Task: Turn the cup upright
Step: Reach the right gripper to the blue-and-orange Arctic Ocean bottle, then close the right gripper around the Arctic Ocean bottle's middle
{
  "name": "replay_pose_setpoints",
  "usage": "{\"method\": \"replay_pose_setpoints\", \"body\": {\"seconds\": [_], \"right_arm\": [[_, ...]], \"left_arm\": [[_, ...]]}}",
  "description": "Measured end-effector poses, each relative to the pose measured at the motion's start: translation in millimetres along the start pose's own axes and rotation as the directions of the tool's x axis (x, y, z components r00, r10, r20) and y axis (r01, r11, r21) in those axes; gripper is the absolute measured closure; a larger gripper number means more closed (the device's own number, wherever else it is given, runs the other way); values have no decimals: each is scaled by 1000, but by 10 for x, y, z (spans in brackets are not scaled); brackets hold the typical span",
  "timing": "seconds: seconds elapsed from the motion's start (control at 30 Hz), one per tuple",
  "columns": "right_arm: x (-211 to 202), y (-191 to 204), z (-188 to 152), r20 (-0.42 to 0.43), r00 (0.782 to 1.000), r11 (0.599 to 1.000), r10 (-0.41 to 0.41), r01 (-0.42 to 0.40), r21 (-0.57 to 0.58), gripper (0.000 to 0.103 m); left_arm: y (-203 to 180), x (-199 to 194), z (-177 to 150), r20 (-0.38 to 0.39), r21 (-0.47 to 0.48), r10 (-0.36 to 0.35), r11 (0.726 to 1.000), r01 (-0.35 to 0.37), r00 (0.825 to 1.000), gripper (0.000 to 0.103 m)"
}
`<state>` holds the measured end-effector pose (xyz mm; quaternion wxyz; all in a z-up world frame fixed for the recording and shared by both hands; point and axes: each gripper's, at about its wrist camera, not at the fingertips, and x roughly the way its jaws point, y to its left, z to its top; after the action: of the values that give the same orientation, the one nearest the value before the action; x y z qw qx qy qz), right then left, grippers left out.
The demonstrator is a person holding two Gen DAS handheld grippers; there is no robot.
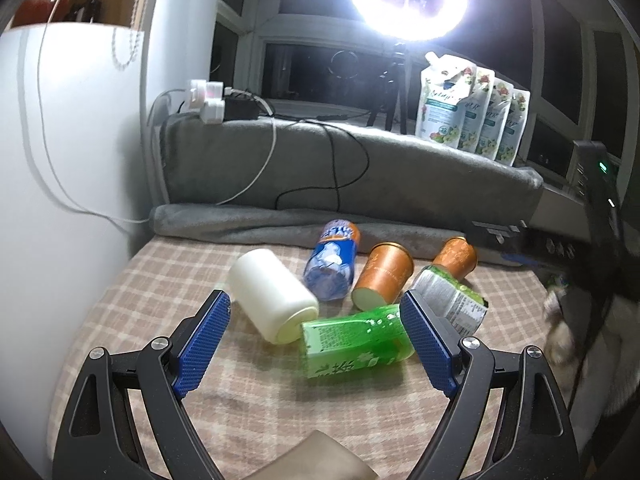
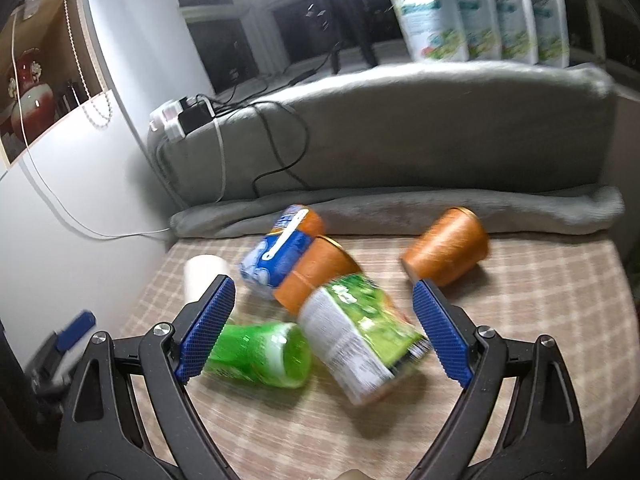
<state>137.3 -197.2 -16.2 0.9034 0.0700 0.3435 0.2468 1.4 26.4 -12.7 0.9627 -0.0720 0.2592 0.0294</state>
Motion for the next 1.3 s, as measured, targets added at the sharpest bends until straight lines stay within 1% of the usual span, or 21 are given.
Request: {"method": "replay_pose_setpoints", "body": {"seconds": [0.13, 0.2, 0.27, 0.4, 0.5, 0.63, 0.7, 0.83, 1.03, 1.17, 1.3], "right_arm": [[316, 76, 203, -81, 994, 997, 79, -77, 26, 10], [473, 129, 307, -115, 988, 994, 103, -100, 32, 12], [687, 203, 418, -165, 978, 992, 127, -122, 41, 17], [1108, 309, 553, -265, 953, 989, 146, -131, 74, 22], [1418, 372, 600, -325, 938, 992, 121, -100, 81, 23], [1815, 380, 597, -405, 911, 994, 78, -40, 102, 30], [1960, 390, 596, -433, 899, 994, 70, -24, 110, 30], [2202, 444, 587, -465, 885, 995, 25, 23, 97, 32], [2419, 520, 596, -507, 862, 996, -1, 47, 78, 32], [2520, 598, 592, -507, 860, 996, -58, 81, 23, 32], [2599, 693, 560, -511, 850, 992, -124, 110, -58, 32]], "left_arm": [[98, 6, -33, -25, -7, 9, 1000, -9, 1000, 16], [156, -2, -52, -32, -13, 15, 1000, -16, 999, 16], [225, -14, -72, -37, -25, 23, 999, -24, 999, 16], [359, -33, -92, -43, -56, 43, 997, -46, 998, 16], [469, -49, -105, -46, -81, 62, 995, -65, 997, 16], [602, -68, -114, -44, -107, 83, 990, -88, 996, 16], [651, -72, -113, -42, -117, 92, 988, -96, 995, 16], [718, -81, -113, -36, -132, 99, 986, -103, 994, 16], [775, -83, -114, -32, -142, 106, 984, -110, 994, 16], [799, -90, -116, -30, -147, 111, 983, -114, 993, 16], [801, -98, -113, -27, -144, 115, 982, -118, 993, 16]]}}
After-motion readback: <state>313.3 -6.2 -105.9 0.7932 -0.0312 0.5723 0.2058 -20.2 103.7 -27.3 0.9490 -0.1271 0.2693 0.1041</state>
